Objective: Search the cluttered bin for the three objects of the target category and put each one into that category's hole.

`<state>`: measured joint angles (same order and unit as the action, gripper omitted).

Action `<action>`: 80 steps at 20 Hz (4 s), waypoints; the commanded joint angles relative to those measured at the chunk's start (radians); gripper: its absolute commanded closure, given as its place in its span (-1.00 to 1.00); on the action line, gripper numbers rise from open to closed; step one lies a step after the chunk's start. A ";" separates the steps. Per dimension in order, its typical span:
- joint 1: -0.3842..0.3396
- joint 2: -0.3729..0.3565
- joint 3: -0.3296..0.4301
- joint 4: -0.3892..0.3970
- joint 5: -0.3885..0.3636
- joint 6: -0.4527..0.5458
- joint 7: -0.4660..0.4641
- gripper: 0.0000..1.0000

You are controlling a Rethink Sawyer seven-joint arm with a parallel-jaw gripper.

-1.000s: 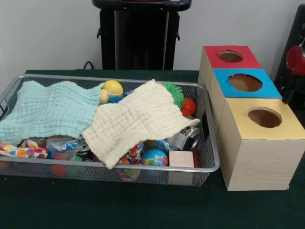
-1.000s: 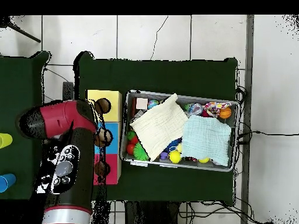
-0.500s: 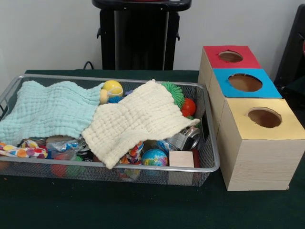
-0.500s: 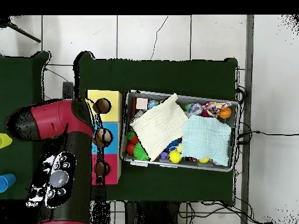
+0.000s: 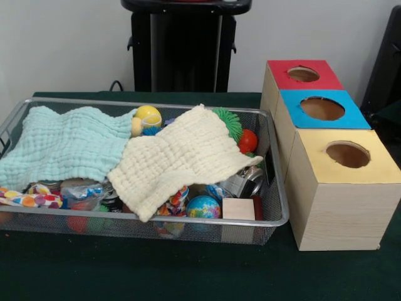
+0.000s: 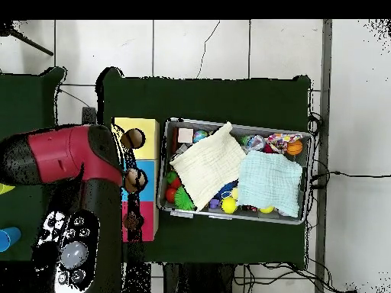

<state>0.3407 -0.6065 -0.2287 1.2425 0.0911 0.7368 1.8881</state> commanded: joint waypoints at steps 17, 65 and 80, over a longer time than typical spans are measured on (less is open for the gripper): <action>-0.163 -0.065 0.143 0.302 -0.059 -0.086 -0.006 -1.00; -0.521 -0.149 0.313 0.538 -0.283 -0.266 -0.081 -1.00; -0.635 -0.184 0.364 0.625 -0.394 -0.327 -0.046 -1.00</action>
<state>-0.2883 -0.7837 0.0430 1.7857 -0.2336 0.4453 1.8881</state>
